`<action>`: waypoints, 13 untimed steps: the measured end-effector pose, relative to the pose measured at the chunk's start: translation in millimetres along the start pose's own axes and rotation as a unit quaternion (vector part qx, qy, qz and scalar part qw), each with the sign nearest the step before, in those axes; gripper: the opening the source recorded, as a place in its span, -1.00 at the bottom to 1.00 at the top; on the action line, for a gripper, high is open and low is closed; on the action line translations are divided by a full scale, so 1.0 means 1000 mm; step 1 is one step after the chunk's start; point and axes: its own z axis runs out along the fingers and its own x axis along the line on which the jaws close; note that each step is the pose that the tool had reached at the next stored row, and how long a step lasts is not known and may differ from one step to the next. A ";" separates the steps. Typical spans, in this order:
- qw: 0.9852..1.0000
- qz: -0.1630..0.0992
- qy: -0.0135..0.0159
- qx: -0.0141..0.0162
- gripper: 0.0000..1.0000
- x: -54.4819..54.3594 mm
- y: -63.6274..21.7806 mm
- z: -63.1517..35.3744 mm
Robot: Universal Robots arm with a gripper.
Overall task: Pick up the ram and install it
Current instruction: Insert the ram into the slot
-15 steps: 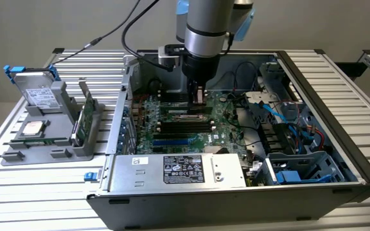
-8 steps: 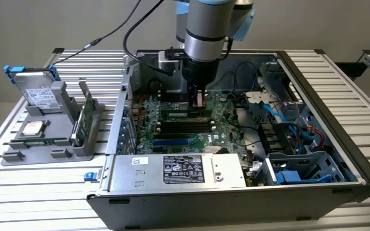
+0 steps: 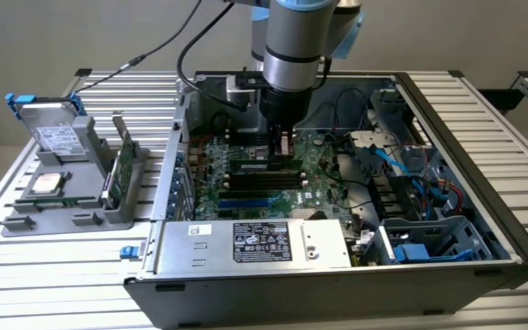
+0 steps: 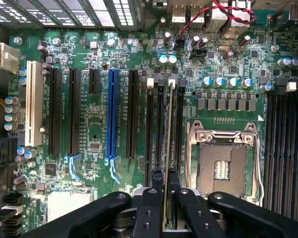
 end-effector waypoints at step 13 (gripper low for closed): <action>1.000 -0.001 0.002 0.001 -0.70 0.004 -0.0001 0.0028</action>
